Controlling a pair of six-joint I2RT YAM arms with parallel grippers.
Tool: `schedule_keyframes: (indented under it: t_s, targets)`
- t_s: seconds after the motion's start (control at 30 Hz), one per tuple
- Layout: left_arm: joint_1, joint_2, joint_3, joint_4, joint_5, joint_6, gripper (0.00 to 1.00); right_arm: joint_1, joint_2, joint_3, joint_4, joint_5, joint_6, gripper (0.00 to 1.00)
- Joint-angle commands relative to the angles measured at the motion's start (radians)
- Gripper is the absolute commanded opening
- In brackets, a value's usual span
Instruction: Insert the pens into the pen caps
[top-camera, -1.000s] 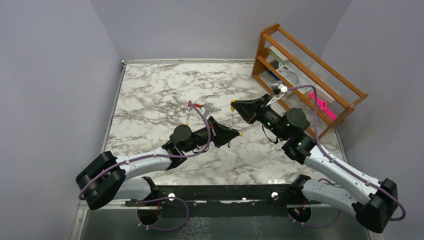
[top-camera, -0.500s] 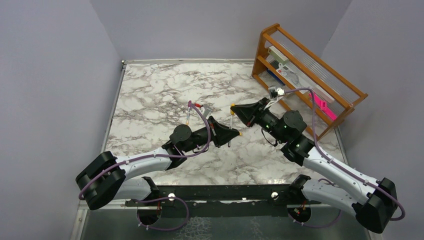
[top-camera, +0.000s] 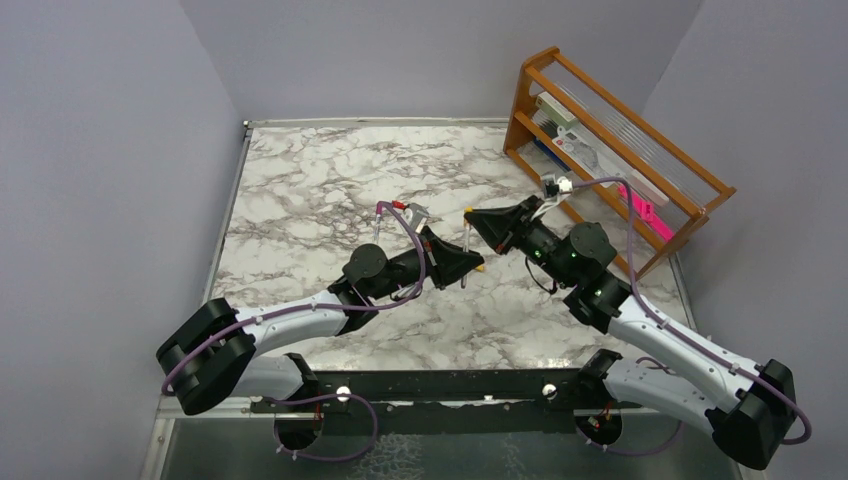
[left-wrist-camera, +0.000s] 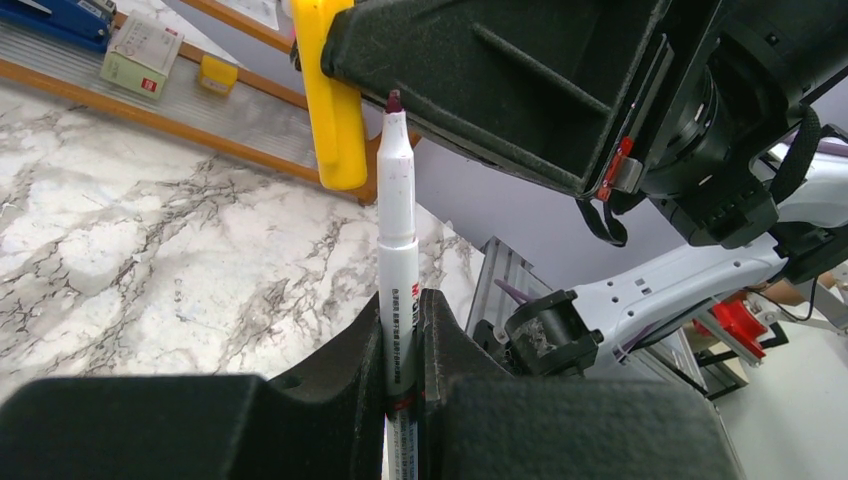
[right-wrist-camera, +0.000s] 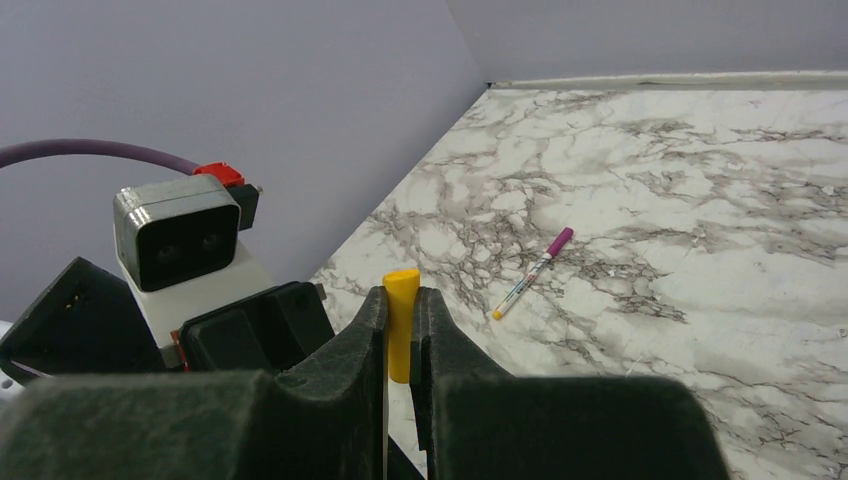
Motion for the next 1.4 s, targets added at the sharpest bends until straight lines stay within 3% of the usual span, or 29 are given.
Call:
schedule_keyframes:
  t_s: [0.0,0.97,1.37]
  targets:
    - [-0.005,0.000,0.009,0.034,0.003,0.009,0.00,0.002,-0.004,0.072,-0.031,0.035,-0.049,0.01]
    - [-0.005,0.016,0.005,0.053,-0.010,0.006,0.00,0.002,-0.019,0.035,-0.029,0.012,-0.018,0.01]
    - [-0.005,0.020,-0.005,0.065,-0.001,-0.003,0.00,0.002,-0.004,0.109,-0.038,0.020,-0.068,0.01]
